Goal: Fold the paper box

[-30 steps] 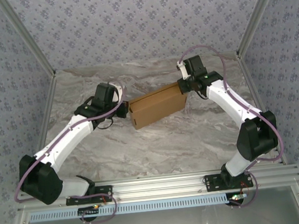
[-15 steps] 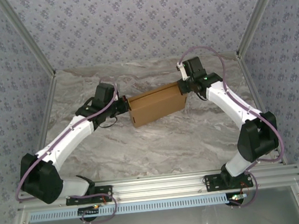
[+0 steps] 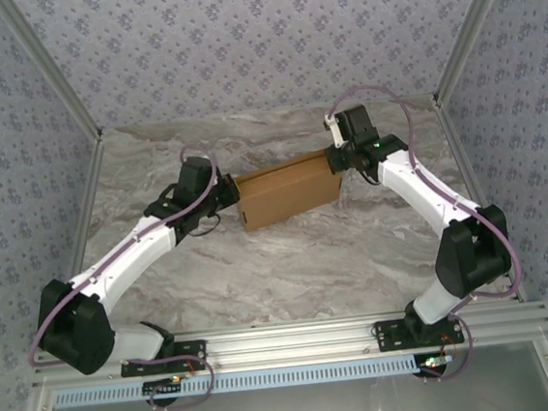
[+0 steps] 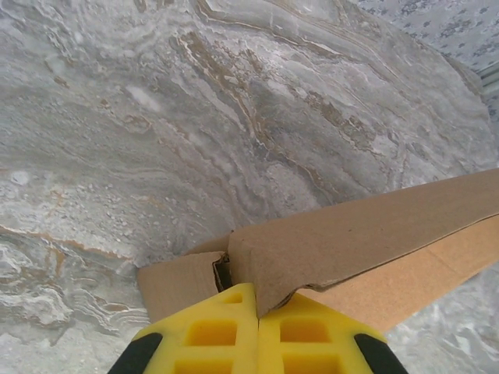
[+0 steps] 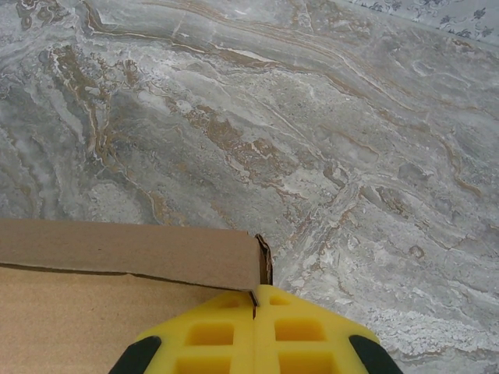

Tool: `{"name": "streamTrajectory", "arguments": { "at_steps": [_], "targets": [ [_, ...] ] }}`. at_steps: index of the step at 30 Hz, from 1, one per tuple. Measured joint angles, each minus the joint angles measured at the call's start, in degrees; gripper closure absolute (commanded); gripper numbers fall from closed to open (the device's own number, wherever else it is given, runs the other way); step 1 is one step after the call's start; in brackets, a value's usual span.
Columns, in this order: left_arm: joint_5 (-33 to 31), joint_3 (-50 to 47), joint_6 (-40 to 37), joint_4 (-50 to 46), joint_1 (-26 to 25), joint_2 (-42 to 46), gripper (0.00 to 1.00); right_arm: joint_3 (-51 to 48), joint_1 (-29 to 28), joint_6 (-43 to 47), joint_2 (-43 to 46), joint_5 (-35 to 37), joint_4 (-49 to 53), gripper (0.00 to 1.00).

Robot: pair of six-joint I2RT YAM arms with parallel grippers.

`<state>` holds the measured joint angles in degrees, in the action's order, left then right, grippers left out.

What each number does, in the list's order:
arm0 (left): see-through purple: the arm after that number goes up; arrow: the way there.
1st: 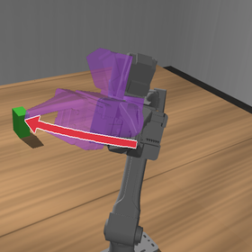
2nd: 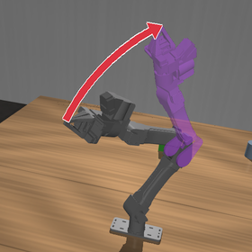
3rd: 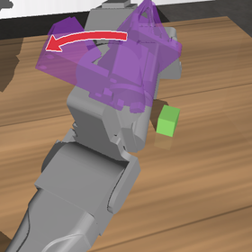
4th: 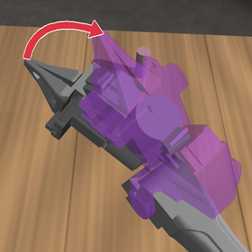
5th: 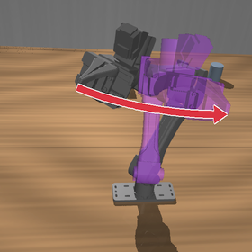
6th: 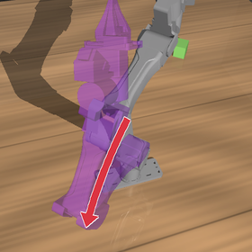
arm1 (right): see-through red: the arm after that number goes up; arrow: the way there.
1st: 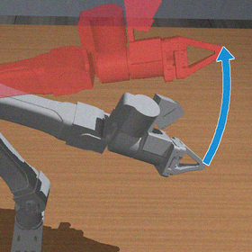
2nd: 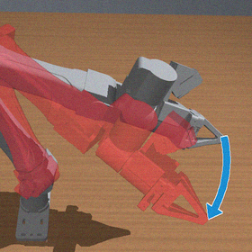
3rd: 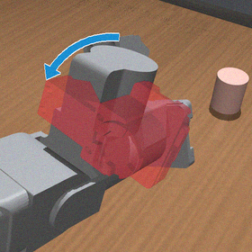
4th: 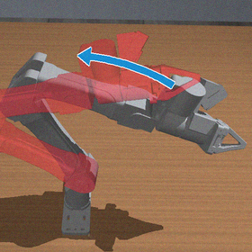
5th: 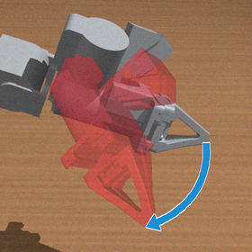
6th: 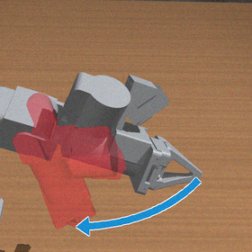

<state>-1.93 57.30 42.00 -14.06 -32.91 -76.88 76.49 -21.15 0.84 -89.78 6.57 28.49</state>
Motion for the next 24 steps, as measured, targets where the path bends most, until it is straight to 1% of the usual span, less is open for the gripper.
{"name": "streamTrajectory", "arguments": {
  "at_steps": [5, 11, 13, 15, 19, 24],
  "targets": [
    [-4.9, -3.5, -1.7, 3.6, -2.6, 1.6, 0.92, -2.1, 0.1, 0.2, 1.3, 0.1, -1.3, 0.97],
    [-8.0, -6.4, -4.4, 7.3, -4.5, 2.1, 0.82, -5.5, 0.2, 1.9, 2.5, 0.3, -4.9, 0.98],
    [-8.2, -6.8, -5.4, 7.8, -4.6, 2.2, 0.77, -7.0, 0.2, 2.3, 3.1, 0.4, -6.5, 0.98],
    [-8.2, -6.9, -6.3, 7.8, -4.6, 2.2, 0.7, -7.8, 0.2, 2.6, 3.3, 0.9, -7.6, 0.98],
    [-8.1, -7.2, -8.0, 7.0, -4.6, 3.0, 0.62, -8.1, 0.1, 3.1, 3.5, 1.7, -8.1, 0.98],
    [-5.7, -7.3, -10.0, 4.1, -5.0, 5.4, 0.52, -8.1, -0.3, 3.1, 3.5, 1.9, -8.2, 0.98]
  ]
}}
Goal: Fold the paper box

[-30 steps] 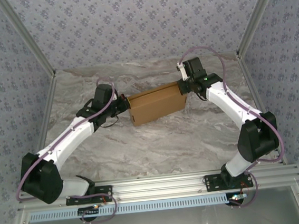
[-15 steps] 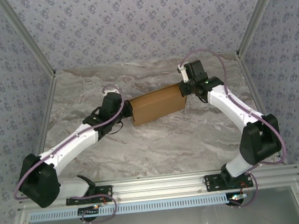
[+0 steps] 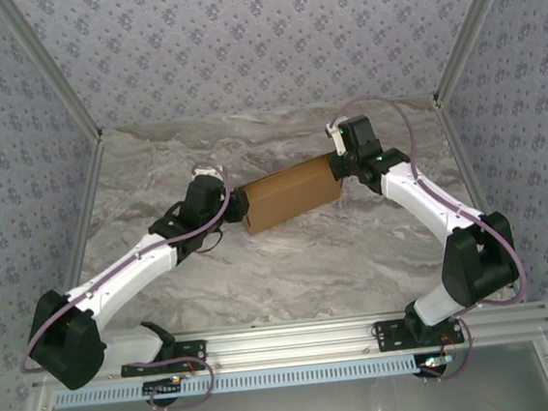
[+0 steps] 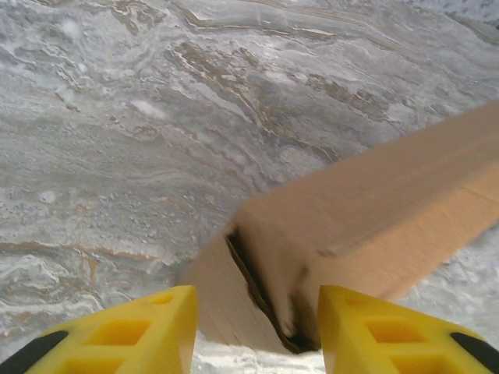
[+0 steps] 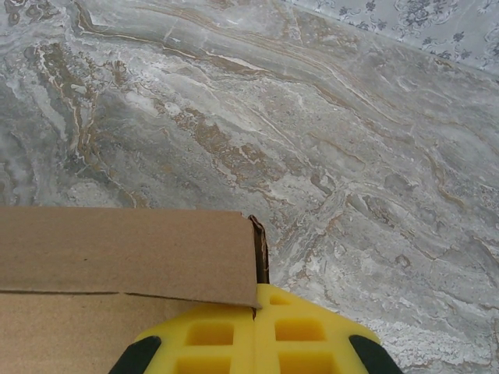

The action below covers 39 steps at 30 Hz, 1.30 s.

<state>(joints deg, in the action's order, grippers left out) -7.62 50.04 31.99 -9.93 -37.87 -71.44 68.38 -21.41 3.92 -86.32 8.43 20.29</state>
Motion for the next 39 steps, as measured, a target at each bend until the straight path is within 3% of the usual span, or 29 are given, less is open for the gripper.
{"name": "streamTrajectory", "arguments": {
  "at_steps": [6, 14, 19, 24, 34, 39],
  "targets": [
    [6.8, 0.0, -1.9, -3.0, 0.7, 4.0, 0.39, 0.0, -0.3, 0.0, 0.0, 0.2, 0.0, 0.98],
    [13.9, 0.0, 1.2, -0.2, 7.3, 7.5, 0.28, 0.0, -0.4, 0.0, 0.0, 0.4, 0.0, 0.98],
    [16.7, 0.3, 5.0, 2.8, 11.0, 2.6, 0.28, 0.0, -0.5, 0.0, 0.0, 0.7, 0.0, 0.98],
    [19.5, 1.8, 7.2, 4.4, 11.5, -3.3, 0.29, 0.0, -0.7, 0.0, 0.0, 0.9, 0.0, 0.98],
    [22.0, -1.4, 9.8, 10.3, 11.3, -4.1, 0.41, -0.1, -0.8, 0.0, 0.0, 1.1, 0.1, 0.97],
    [22.5, -3.2, 9.9, 13.0, 11.2, -4.1, 0.44, -0.1, -0.7, 0.0, 0.0, 1.1, 0.3, 0.88]
  ]
}}
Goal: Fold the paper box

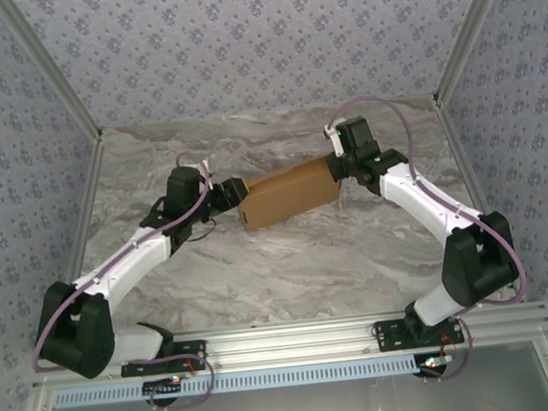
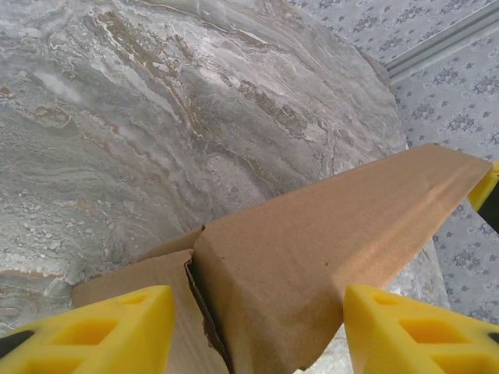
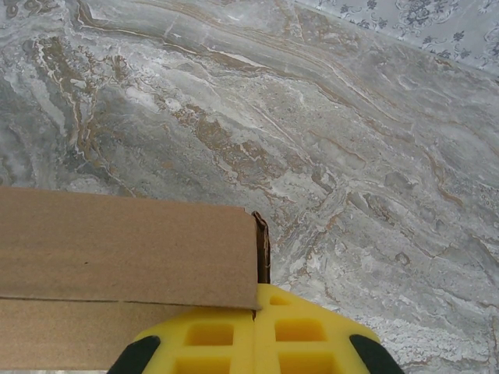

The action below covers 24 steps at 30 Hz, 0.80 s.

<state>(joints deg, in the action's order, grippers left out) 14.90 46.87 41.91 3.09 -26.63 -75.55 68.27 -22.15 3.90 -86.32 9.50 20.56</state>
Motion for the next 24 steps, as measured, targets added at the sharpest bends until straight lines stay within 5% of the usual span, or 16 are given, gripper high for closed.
{"name": "streamTrajectory", "arguments": {
  "at_steps": [24],
  "targets": [
    [0.1, -1.1, -0.4, 2.3, 0.0, -0.8, 0.45, 3.1, 1.3, -0.3, 6.5, -9.0, 9.3, 0.42]
  ]
}}
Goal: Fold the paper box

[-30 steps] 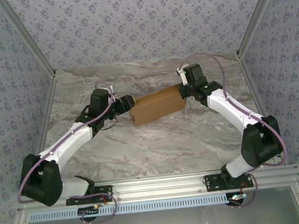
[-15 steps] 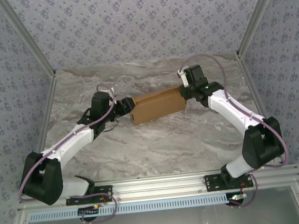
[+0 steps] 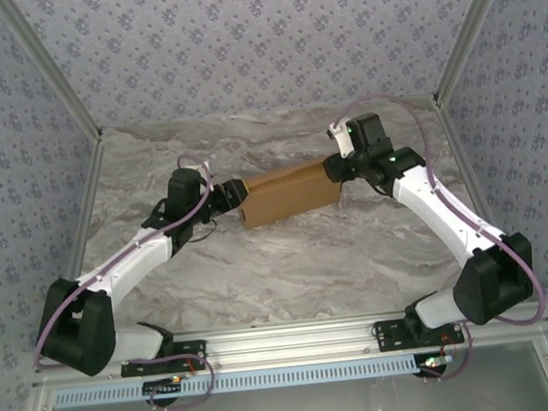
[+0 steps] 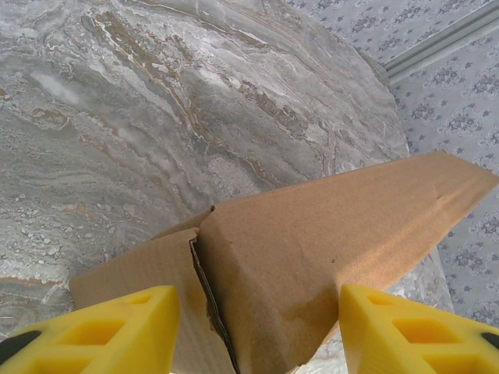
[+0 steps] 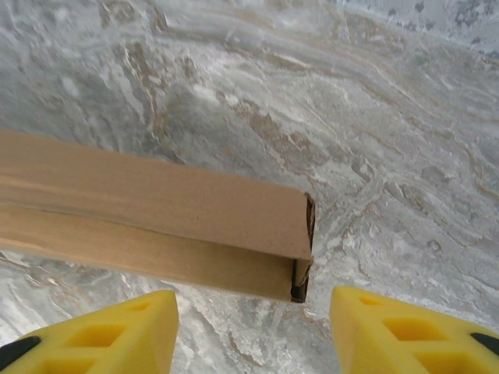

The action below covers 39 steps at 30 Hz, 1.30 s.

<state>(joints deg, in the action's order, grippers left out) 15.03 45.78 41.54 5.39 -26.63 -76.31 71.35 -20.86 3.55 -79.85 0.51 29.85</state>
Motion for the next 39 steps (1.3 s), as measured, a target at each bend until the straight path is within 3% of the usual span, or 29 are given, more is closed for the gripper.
{"name": "streamTrajectory", "arguments": {
  "at_steps": [8, 17, 32, 39],
  "targets": [
    [0.0, 0.0, -0.1, 0.0, 0.0, 0.0, 0.45, 4.6, 8.0, -4.2, -4.7, -10.2, -1.5, 0.41],
    [0.0, 0.0, -0.1, 0.0, 0.0, -0.3, 0.44, 6.2, 11.2, -7.3, -13.2, -16.3, -2.8, 0.44],
    [0.0, 0.0, -0.1, -0.5, 0.0, -0.3, 0.39, -4.9, 13.1, -10.3, -9.4, -22.4, -14.9, 0.58],
    [-0.1, 0.3, 0.0, -1.1, 0.0, -0.2, 0.32, -7.5, 13.1, -11.2, -8.8, -22.9, -18.9, 0.6]
  ]
}}
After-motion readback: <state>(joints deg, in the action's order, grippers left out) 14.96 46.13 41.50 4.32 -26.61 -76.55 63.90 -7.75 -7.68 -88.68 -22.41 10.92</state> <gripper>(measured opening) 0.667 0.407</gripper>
